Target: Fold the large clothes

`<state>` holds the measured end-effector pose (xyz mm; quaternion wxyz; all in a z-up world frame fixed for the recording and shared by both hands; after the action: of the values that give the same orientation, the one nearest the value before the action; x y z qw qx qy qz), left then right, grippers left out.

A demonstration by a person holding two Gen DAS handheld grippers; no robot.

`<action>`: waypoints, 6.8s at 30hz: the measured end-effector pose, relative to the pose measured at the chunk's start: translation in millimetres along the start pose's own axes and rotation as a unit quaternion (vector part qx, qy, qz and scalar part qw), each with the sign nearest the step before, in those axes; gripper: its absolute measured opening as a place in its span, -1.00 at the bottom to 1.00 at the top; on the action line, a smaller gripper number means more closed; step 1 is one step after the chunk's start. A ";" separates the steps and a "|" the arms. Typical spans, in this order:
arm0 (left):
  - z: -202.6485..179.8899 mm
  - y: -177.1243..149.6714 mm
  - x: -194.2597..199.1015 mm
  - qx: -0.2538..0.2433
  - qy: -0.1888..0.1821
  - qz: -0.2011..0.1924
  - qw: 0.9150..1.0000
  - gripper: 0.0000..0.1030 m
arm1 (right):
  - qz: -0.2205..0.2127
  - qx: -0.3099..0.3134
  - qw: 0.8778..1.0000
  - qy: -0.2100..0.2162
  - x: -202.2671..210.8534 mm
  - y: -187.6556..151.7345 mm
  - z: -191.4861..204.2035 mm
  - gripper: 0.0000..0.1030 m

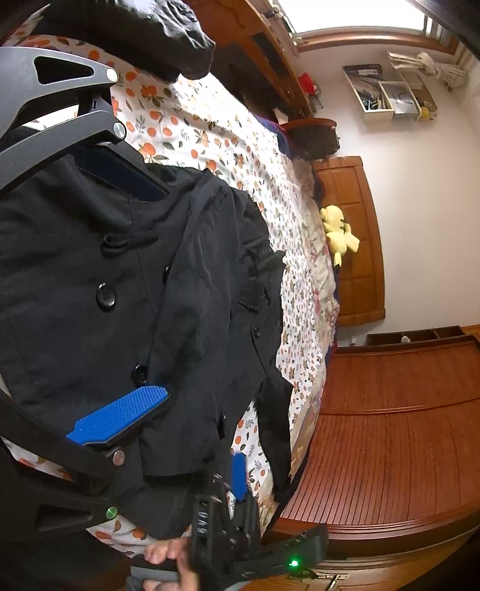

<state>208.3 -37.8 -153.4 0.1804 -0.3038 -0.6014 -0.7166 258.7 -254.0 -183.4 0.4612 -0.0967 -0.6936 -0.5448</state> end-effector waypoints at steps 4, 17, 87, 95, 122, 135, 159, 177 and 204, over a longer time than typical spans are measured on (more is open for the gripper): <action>-9.1 2.8 -3.7 0.005 0.010 0.009 1.000 0.95 | 0.037 0.032 0.999 0.012 -25.0 -7.3 5.6 -0.38; -21.9 26.9 -3.4 0.003 0.030 0.015 0.999 0.95 | 0.071 0.019 0.997 0.019 -61.2 -38.1 -21.1 -0.42; -30.0 42.4 -113.0 -0.011 -0.089 0.047 0.995 0.95 | 0.086 -0.436 0.882 -0.157 -92.8 -6.4 -410.2 -0.51; -30.6 43.2 -105.0 -0.012 -0.096 0.040 0.994 0.95 | 0.027 -0.348 0.916 -0.199 -57.2 49.6 -378.7 -0.93; -13.6 46.9 -102.6 0.008 -0.085 0.035 0.996 0.95 | 0.056 -0.044 0.997 -0.015 -75.1 106.6 -92.8 -0.92; -10.5 46.2 -100.3 0.010 -0.081 0.033 0.996 0.95 | 0.067 -0.036 0.997 -0.020 -50.5 84.7 -82.3 -0.26; 2.6 44.5 -91.0 0.018 -0.073 0.027 0.997 0.95 | 0.097 -0.217 0.967 -0.093 -117.2 96.6 -207.4 0.26; 33.6 31.8 -63.2 0.031 -0.061 0.015 0.998 0.95 | 0.041 -0.181 0.979 -0.088 -97.1 127.8 -161.7 -0.82; 78.7 13.6 -40.1 0.062 -0.016 0.011 0.998 0.95 | 0.034 -0.012 0.999 0.015 -32.6 75.7 53.1 -0.03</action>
<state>264.0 31.5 -162.1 0.1970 -0.3096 -0.6444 -0.6708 296.7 -167.8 -156.2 0.4885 -0.1183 -0.6763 -0.5385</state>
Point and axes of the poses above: each gripper's, at about its wrist camera, not at the fingertips, and x roughly against the way its jaws point, z to its left, y to its top, the point moved 6 cm from there along -x, roughly the way its jaws point, and after that the axes turned 10 degrees about z, right-handed, at the moved point
